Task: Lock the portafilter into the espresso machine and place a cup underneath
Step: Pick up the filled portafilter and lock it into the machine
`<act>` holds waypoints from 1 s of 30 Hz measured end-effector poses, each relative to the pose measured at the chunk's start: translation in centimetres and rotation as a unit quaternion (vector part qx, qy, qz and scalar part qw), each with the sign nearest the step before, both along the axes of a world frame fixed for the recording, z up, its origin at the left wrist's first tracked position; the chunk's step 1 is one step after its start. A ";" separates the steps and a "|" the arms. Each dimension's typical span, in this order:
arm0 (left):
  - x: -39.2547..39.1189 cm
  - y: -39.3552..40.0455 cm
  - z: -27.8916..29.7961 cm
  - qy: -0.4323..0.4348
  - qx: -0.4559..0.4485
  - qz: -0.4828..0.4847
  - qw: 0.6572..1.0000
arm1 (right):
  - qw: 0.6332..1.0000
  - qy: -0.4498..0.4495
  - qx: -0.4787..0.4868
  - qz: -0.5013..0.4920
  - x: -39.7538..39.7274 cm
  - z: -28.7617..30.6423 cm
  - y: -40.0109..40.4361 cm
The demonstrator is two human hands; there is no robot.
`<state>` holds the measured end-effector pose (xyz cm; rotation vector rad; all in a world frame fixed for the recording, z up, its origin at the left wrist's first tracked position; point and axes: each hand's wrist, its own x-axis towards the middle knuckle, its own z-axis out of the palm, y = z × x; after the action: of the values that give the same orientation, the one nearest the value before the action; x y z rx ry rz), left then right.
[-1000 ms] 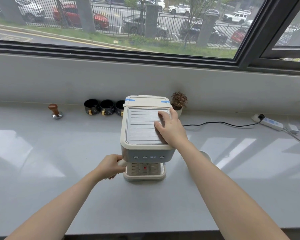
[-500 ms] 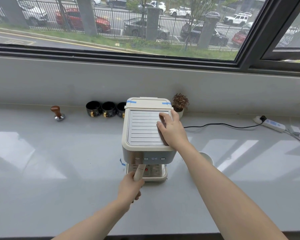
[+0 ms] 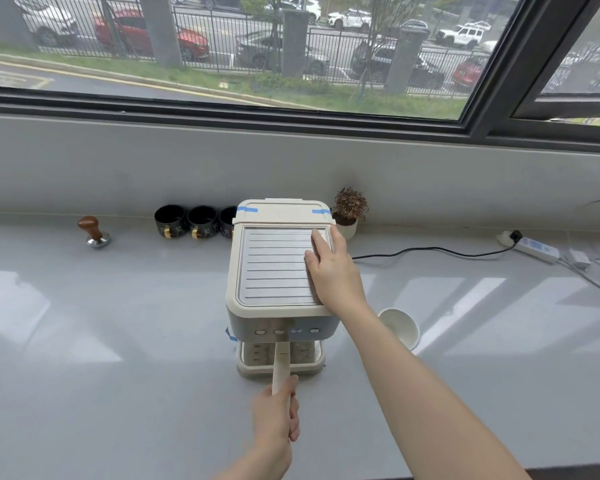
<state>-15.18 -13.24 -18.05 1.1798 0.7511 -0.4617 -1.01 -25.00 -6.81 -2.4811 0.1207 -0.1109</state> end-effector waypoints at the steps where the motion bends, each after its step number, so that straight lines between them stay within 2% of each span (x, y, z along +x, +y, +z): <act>1: 0.0 -0.5 -0.1 -0.005 0.008 0.007 1.000 | 1.000 -0.002 0.001 -0.001 0.1 -0.1 -0.1; 14: 0.0 -1.4 0.2 -0.023 0.081 0.025 0.996 | 1.000 -0.007 -0.004 -0.014 0.2 -0.8 0.1; 18: 0.2 -0.6 0.4 -0.053 0.112 -0.045 0.991 | 0.999 -0.006 -0.026 -0.018 0.2 -0.5 0.1; 22: 0.5 1.2 1.5 -0.081 0.099 -0.157 0.979 | 0.999 -0.002 -0.033 -0.016 0.0 -0.1 0.1; 24: 1.2 2.6 2.2 -0.095 0.128 -0.173 0.972 | 1.000 0.001 -0.026 -0.012 -0.1 0.0 0.0; 26: 2.4 4.5 3.0 -0.151 0.212 -0.109 0.959 | 1.000 0.001 -0.011 -0.010 -0.2 0.1 -0.3; 28: 4.1 6.5 4.0 -0.228 0.299 -0.002 0.927 | 1.000 -0.004 0.009 -0.010 -0.2 0.2 -0.5; 30: 6.0 7.4 5.9 -0.306 0.327 0.026 0.894 | 1.000 -0.007 0.023 -0.007 -0.2 0.2 -0.7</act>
<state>-9.14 -5.87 -12.16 1.8080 0.3776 0.2498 -1.19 -25.70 -6.56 -2.4336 0.1333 -0.1303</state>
